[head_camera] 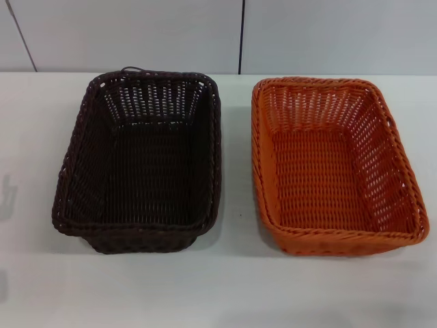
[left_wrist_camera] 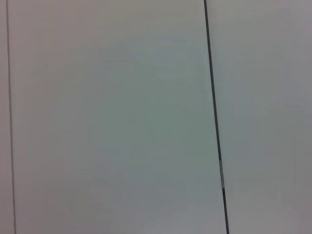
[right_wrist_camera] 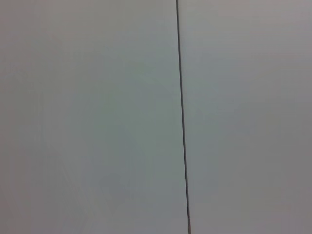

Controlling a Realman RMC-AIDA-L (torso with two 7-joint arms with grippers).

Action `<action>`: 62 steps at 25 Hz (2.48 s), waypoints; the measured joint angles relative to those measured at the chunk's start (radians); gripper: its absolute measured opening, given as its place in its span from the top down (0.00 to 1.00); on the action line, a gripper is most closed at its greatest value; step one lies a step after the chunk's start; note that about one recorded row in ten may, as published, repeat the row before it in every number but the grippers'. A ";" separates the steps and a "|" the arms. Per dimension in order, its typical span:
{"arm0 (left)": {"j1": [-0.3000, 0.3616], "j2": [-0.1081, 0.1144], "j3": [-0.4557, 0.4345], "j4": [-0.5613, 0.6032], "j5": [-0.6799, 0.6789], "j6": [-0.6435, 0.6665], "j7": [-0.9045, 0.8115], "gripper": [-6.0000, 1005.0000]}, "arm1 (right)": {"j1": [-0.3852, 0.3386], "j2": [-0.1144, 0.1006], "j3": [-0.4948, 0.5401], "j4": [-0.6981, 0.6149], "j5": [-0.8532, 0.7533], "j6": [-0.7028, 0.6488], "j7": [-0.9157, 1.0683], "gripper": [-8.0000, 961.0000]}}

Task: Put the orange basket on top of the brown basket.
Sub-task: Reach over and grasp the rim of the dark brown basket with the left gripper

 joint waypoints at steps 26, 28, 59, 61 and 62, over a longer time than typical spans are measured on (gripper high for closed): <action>0.129 0.195 -0.434 -0.997 0.254 -1.141 0.315 0.22 | 0.006 -0.003 -0.019 -0.006 0.002 0.017 0.001 0.39; 0.147 0.119 -0.567 -1.105 0.297 -1.376 0.383 0.22 | 0.008 -0.003 -0.019 -0.006 0.004 0.013 0.001 0.39; -0.022 0.006 -0.790 -1.144 0.482 -2.150 0.369 0.22 | 0.007 -0.001 -0.042 -0.020 -0.001 0.008 0.001 0.39; -0.022 0.007 -0.791 -1.144 0.480 -2.150 0.370 0.22 | 0.007 -0.001 -0.042 -0.020 -0.001 0.008 0.001 0.39; -0.022 0.008 -0.794 -1.145 0.474 -2.155 0.373 0.22 | 0.006 -0.001 -0.042 -0.020 -0.001 0.009 0.001 0.39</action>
